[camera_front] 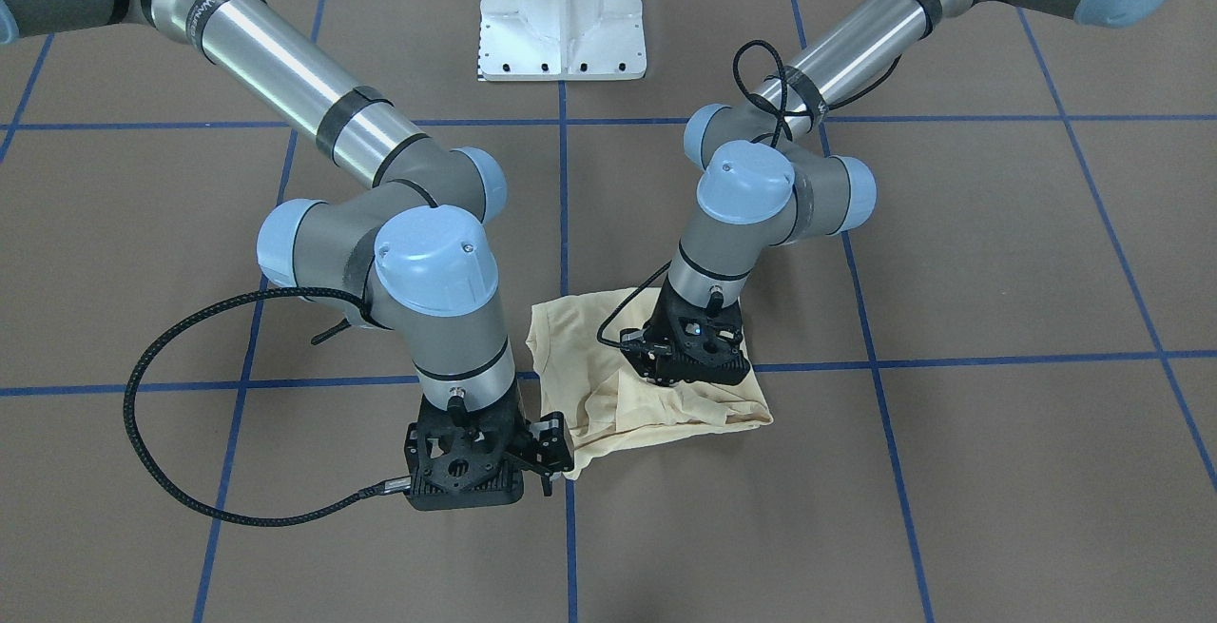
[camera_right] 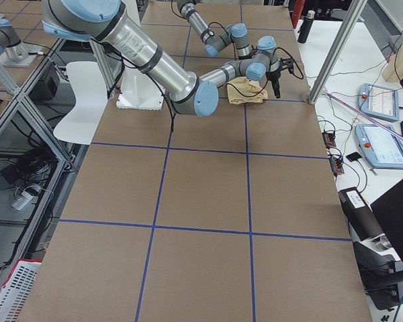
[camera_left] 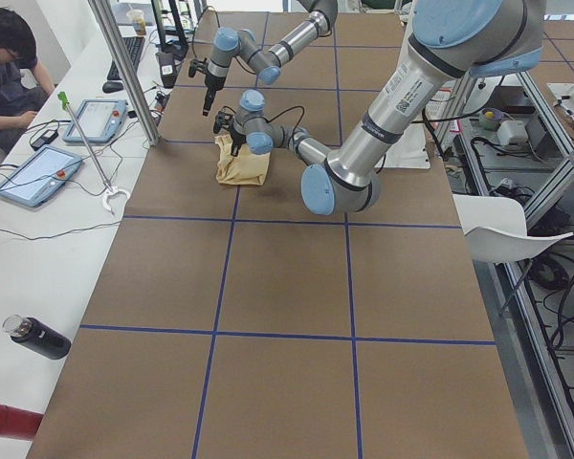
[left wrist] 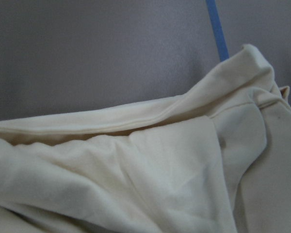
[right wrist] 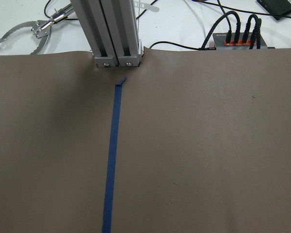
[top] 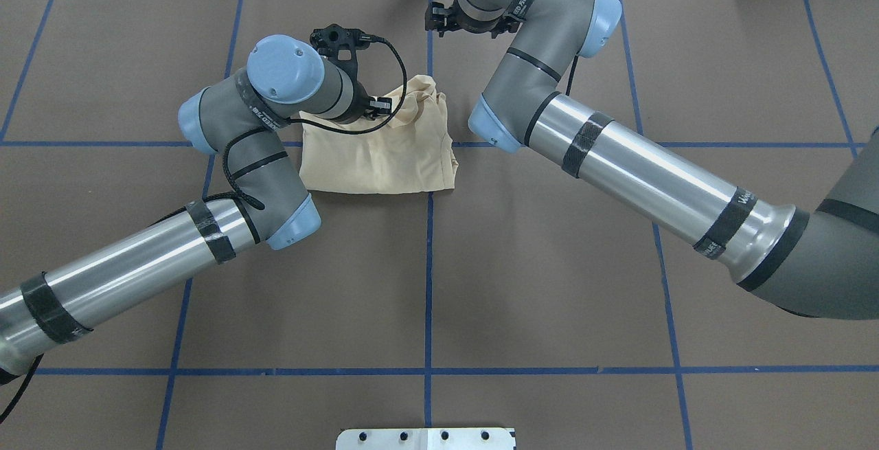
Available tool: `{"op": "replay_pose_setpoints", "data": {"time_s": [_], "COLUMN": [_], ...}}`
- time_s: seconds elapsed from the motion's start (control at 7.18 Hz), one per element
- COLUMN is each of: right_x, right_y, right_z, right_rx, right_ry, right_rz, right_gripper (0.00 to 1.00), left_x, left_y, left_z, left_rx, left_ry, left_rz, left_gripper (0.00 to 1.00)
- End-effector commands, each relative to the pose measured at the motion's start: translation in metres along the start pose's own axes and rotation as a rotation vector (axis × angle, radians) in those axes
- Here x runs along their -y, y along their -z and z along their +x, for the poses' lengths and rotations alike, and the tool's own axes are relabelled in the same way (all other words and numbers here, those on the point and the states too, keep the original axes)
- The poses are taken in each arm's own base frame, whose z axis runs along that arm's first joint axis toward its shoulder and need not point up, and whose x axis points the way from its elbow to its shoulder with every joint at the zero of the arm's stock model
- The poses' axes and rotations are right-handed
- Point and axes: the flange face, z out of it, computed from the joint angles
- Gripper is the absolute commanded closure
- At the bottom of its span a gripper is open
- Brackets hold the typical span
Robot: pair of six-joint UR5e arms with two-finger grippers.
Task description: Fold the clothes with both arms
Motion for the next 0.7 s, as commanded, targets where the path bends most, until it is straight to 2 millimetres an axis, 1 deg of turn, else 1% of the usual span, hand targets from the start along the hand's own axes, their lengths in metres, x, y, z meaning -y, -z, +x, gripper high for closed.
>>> {"op": "replay_pose_setpoints", "data": {"time_s": [0.0, 0.14, 0.28, 0.42, 0.56], "right_x": [-0.001, -0.002, -0.003, -0.005, -0.005], "right_y": [0.000, 0.000, 0.000, 0.001, 0.003], "right_z": [0.003, 0.003, 0.005, 0.008, 0.008], "right_rx": [0.001, 0.001, 0.001, 0.004, 0.011], "right_ry": [0.000, 0.000, -0.001, -0.001, -0.002], "right_rz": [0.000, 0.000, 0.000, 0.002, -0.003], "right_gripper": [0.01, 0.01, 0.01, 0.01, 0.01], "left_x": [0.013, 0.027, 0.047, 0.064, 0.081], "left_y": [-0.014, -0.014, -0.017, -0.030, -0.034], "left_z": [0.010, 0.006, -0.001, -0.031, -0.061], "left_rx": [-0.005, -0.006, 0.011, 0.021, 0.038], "left_ry": [-0.002, 0.004, 0.008, 0.000, -0.022], "left_rz": [0.008, 0.025, 0.039, 0.066, 0.088], "left_gripper": [1.00, 1.00, 1.00, 1.00, 1.00]}}
